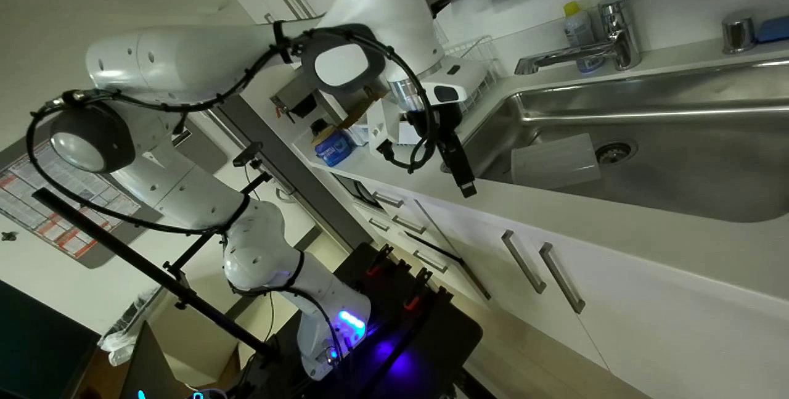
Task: Open the bottom right cupboard door
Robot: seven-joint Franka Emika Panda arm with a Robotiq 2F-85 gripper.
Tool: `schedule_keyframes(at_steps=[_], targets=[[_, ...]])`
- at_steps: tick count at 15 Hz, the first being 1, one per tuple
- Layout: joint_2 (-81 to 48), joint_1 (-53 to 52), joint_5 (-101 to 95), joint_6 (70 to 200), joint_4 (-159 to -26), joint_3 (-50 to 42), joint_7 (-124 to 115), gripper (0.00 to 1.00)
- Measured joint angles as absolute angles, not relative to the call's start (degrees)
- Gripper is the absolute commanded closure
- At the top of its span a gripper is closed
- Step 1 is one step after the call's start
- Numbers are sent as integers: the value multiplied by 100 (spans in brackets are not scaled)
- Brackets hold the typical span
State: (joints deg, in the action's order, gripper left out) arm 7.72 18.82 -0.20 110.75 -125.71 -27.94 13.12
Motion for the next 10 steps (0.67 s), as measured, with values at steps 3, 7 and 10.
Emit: schedule_keyframes(at_steps=[3, 7, 10], targets=[[757, 1900, -14, 11075, -12553, -2785, 1309, 0], [749, 2091, 134, 11188, -12552, -2816, 1023, 0], [712, 2393, 435, 11279, -12595, -2980, 790, 0]])
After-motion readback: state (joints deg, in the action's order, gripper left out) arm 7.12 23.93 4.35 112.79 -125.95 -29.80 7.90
